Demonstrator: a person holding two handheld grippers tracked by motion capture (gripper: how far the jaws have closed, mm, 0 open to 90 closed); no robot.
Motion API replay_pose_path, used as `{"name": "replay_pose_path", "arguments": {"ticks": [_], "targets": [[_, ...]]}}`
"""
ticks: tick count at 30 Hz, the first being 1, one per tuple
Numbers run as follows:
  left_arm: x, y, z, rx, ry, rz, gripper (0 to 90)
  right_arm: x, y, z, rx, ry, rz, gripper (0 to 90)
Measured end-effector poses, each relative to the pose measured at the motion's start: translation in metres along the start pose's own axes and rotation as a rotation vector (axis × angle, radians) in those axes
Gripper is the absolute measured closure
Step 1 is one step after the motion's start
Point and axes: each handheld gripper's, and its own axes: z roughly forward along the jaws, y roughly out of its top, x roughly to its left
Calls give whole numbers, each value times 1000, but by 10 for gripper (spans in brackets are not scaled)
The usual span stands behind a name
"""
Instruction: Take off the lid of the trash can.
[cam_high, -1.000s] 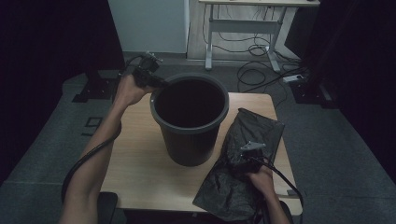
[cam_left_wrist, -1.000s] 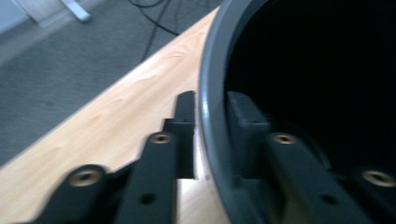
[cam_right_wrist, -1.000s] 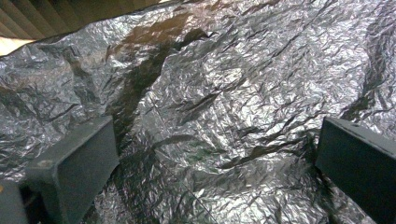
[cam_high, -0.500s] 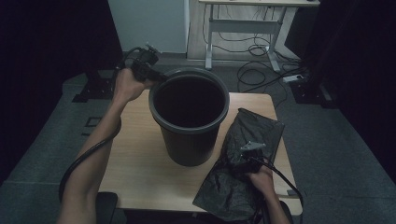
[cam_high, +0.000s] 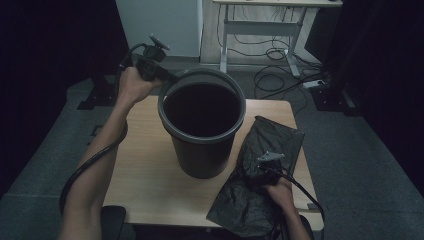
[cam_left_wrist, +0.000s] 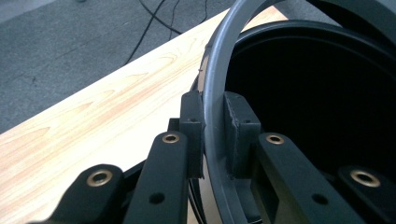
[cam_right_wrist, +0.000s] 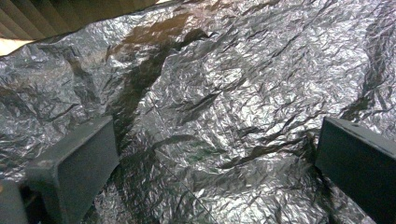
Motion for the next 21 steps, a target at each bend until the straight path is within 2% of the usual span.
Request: {"name": "replay_pose_path", "arguments": {"ticks": [10, 11, 12, 13, 18, 21], "targets": [[-5, 8, -15, -9, -28, -27, 787, 0, 0, 0, 0, 0, -1, 0], [-5, 10, -19, -13, -46, -44, 788, 0, 0, 0, 0, 0, -1, 0], [-5, 10, -19, -13, -46, -44, 789, 0, 0, 0, 0, 0, -1, 0], [-4, 11, -24, -22, -70, -66, 790, 0, 0, 0, 0, 0, -1, 0], [-4, 12, -33, -36, -59, -67, 789, 0, 0, 0, 0, 1, 0, 0], [-1, 7, -35, -23, -23, -64, 788, 0, 0, 0, -1, 1, 0, 0]]}}
